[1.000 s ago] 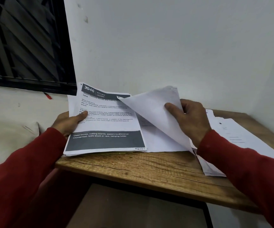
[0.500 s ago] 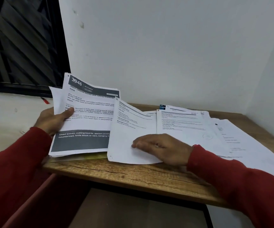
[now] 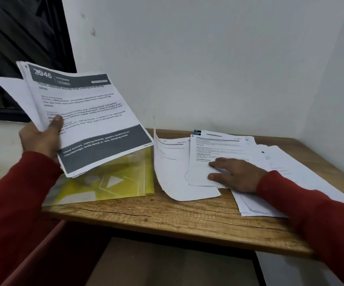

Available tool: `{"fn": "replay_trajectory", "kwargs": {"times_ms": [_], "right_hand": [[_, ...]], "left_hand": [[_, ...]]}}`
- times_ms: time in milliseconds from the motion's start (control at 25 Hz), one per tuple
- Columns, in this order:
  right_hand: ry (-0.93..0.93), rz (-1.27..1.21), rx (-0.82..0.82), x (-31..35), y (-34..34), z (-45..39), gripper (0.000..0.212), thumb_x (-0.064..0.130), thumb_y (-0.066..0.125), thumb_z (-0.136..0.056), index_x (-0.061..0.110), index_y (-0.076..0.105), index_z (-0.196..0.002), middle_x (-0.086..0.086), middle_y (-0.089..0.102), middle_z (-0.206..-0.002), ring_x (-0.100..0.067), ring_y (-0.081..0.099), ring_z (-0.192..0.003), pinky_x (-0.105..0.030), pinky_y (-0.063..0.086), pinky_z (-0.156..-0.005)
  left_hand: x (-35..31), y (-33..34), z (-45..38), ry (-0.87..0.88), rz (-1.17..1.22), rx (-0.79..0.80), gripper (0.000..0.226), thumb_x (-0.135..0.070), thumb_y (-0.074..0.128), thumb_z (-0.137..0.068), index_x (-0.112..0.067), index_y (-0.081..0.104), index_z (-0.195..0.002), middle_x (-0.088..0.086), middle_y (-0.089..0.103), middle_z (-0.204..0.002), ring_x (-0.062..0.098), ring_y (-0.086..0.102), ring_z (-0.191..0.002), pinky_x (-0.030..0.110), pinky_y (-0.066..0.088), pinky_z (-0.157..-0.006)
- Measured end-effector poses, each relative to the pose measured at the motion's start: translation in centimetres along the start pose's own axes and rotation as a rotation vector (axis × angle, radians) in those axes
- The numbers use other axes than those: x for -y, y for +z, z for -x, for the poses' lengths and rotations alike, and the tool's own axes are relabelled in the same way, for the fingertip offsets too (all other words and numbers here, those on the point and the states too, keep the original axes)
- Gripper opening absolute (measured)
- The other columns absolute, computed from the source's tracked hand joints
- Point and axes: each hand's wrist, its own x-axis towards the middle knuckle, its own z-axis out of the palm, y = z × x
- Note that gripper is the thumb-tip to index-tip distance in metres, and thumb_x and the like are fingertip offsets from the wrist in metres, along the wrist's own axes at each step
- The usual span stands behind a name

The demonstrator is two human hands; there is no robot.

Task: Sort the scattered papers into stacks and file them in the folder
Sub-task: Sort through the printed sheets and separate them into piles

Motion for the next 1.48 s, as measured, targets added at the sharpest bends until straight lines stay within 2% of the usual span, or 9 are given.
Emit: {"fn": "replay_trajectory", "kwargs": {"times_ms": [440,560,680,760,840,960,1040,1320,1480], "right_hand": [[-0.022,-0.018,0.025,-0.3,0.1,0.4,0.085,0.082,0.044,-0.075,0.04,0.037,-0.148,0.013,0.026,-0.16,-0.011,0.022,-0.148,-0.039,0.017,-0.122],[-0.018,-0.028,0.04,-0.4,0.0,0.2,0.083,0.08,0.047,-0.076,0.039,0.037,-0.147,0.013,0.025,-0.16,-0.01,0.021,-0.148,-0.04,0.017,-0.122],[-0.029,-0.06,0.058,-0.6,0.0,0.3,0.092,0.087,0.047,-0.067,0.037,0.042,-0.144,0.012,0.03,-0.157,-0.009,0.024,-0.146,-0.038,0.018,-0.122],[0.009,-0.096,-0.083,-0.8,-0.4,-0.1,0.095,0.087,0.046,-0.066,0.031,0.048,-0.142,0.006,0.038,-0.154,-0.015,0.031,-0.144,-0.037,0.023,-0.12],[0.169,0.0,-0.272,-1.6,-1.2,-1.1,0.106,0.093,0.037,-0.06,0.027,0.049,-0.142,-0.003,0.043,-0.151,-0.028,0.036,-0.14,-0.045,0.031,-0.115],[0.458,0.213,-0.161,-3.7,-2.6,-2.0,0.111,0.097,0.039,-0.062,0.025,0.039,-0.147,-0.012,0.033,-0.156,-0.038,0.031,-0.141,-0.05,0.032,-0.113],[0.502,0.224,-0.048,-4.6,-3.0,-1.7,0.116,0.096,0.042,-0.058,0.018,0.042,-0.143,-0.013,0.038,-0.153,-0.034,0.036,-0.139,-0.045,0.033,-0.112],[0.472,-0.27,-0.242,-6.9,-3.6,-1.6,0.068,0.027,0.082,-0.078,0.011,0.052,-0.137,-0.011,0.059,-0.134,-0.028,0.055,-0.122,-0.033,0.041,-0.102],[0.365,-0.364,-0.444,-7.7,-3.9,-1.3,0.017,0.014,0.067,-0.089,0.013,0.068,-0.106,-0.005,0.068,-0.099,-0.027,0.062,-0.091,-0.025,0.041,-0.066]], "left_hand": [[0.2,2.7,1.8,-0.281,0.102,0.103,0.036,-0.019,0.068,-0.093,-0.006,0.062,-0.127,0.009,0.067,-0.12,0.014,0.067,-0.078,0.038,0.053,-0.081],[-1.6,2.6,0.8,-0.282,0.172,-0.01,0.034,-0.029,0.069,-0.093,-0.014,0.063,-0.123,0.004,0.071,-0.106,0.014,0.067,-0.063,0.034,0.057,-0.052],[-2.6,3.5,-0.6,-0.373,0.129,0.126,0.029,-0.036,0.065,-0.095,-0.017,0.062,-0.116,-0.001,0.069,-0.073,0.014,0.062,-0.04,0.031,0.05,-0.034],[-1.9,4.5,-0.8,-0.397,0.033,0.282,0.03,-0.036,0.063,-0.095,-0.011,0.065,-0.111,0.0,0.07,-0.063,0.013,0.062,-0.04,0.024,0.048,-0.036],[0.1,5.0,-0.9,-0.426,-0.044,0.379,0.038,-0.034,0.067,-0.092,-0.005,0.067,-0.117,0.008,0.075,-0.086,0.017,0.069,-0.055,0.026,0.056,-0.048],[2.3,4.8,-0.2,-0.417,-0.295,0.496,0.039,-0.027,0.071,-0.09,-0.001,0.066,-0.118,0.013,0.07,-0.115,0.027,0.069,-0.085,0.034,0.057,-0.081],[3.2,4.4,0.1,-0.333,-0.538,0.566,0.027,-0.016,0.069,-0.092,-0.002,0.064,-0.114,0.006,0.064,-0.116,0.024,0.062,-0.092,0.029,0.046,-0.086],[3.5,2.4,-1.1,-0.271,-0.891,0.701,0.028,-0.018,0.071,-0.091,-0.002,0.067,-0.113,0.016,0.068,-0.115,0.032,0.065,-0.1,0.036,0.047,-0.099],[3.0,1.9,-1.1,-0.223,-0.758,0.72,0.024,-0.012,0.065,-0.094,-0.004,0.065,-0.116,0.012,0.066,-0.111,0.028,0.063,-0.097,0.036,0.045,-0.097]]}}
